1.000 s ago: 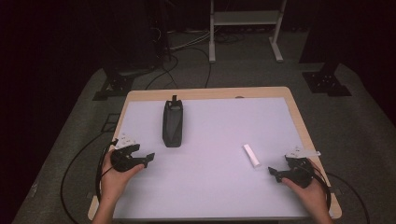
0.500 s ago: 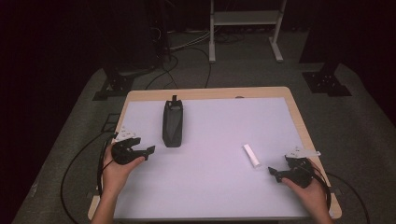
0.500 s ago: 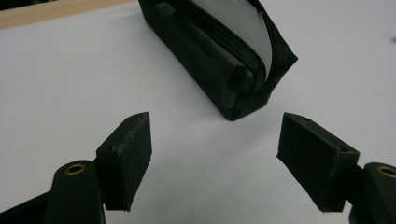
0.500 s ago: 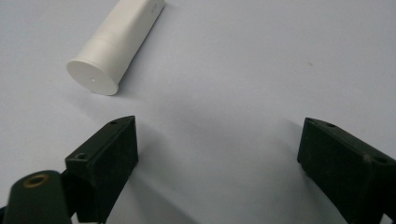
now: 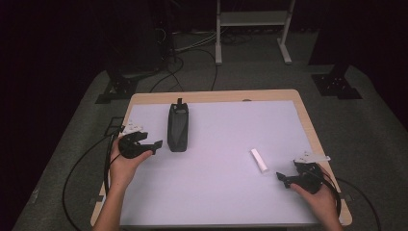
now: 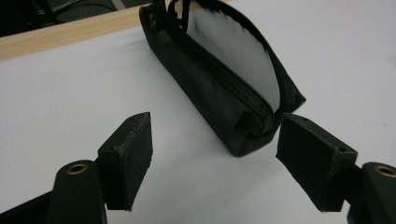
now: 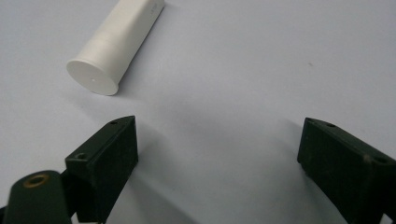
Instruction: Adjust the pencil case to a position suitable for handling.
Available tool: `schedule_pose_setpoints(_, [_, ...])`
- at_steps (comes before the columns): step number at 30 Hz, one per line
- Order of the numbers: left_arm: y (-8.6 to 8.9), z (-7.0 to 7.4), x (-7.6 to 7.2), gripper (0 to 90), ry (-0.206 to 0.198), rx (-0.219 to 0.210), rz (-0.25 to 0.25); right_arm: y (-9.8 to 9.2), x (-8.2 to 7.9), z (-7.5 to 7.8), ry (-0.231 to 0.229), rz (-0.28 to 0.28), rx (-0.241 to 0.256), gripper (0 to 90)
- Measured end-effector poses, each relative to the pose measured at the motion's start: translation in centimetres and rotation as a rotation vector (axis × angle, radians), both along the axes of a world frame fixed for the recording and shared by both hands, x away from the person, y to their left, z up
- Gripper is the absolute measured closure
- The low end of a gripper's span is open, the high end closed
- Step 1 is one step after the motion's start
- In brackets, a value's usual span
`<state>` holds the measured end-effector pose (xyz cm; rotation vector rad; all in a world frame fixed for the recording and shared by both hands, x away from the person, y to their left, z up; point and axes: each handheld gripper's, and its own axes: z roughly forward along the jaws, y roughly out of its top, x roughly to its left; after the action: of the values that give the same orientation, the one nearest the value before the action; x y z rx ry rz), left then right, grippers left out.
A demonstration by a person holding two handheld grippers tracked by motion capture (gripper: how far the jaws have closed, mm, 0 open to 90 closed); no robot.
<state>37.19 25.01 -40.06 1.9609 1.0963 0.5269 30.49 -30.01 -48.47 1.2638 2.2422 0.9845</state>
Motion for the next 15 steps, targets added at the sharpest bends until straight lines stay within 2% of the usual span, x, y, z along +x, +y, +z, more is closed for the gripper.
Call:
schedule_pose_setpoints(6, [-0.6, 0.2, 1.2, 26.8, 0.003, -0.002, -0.001, 0.0, 0.0, 0.0, 0.001, 0.000, 0.000, 11.3])
schedule_pose_setpoints(9, [-0.9, 0.3, 1.5, 27.7, -0.002, -0.019, 0.002, 0.0, 0.0, 0.0, 0.001, 0.000, 0.000, 11.3])
schedule_pose_setpoints(14, [-1.6, 0.5, 2.5, 28.2, 0.001, -0.008, -0.003, 0.0, 0.0, 0.0, 0.001, 0.000, -0.001, 11.3])
schedule_pose_setpoints(15, [-1.8, 0.4, 2.9, 28.3, 0.000, -0.020, -0.002, 0.0, 0.0, 0.0, 0.001, 0.000, -0.001, 11.3])
